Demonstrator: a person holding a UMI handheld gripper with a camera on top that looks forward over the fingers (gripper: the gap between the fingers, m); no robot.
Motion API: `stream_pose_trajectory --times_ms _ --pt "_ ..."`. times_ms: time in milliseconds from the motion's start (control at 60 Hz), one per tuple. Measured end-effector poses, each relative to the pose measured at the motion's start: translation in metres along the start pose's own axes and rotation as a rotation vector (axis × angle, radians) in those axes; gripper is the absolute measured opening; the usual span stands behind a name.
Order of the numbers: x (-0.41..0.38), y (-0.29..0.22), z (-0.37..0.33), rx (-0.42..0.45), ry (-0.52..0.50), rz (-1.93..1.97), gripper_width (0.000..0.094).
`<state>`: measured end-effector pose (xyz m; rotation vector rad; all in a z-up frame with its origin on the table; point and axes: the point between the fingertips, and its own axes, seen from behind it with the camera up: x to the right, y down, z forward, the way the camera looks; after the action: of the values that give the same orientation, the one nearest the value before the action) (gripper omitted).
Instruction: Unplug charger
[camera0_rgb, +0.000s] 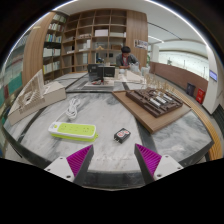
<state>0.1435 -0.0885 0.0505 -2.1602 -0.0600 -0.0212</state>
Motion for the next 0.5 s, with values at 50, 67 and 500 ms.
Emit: stream_pose_trajectory --times_ms 50,67,500 --pt "-0.004 0.003 -0.021 0.009 -0.011 -0.003 0.0848" --pt "-0.006 0.004 -0.029 0.012 -0.017 -0.005 0.0848" --pt "-0.042 0.018 -0.123 0.127 -0.135 0.029 0.0844"
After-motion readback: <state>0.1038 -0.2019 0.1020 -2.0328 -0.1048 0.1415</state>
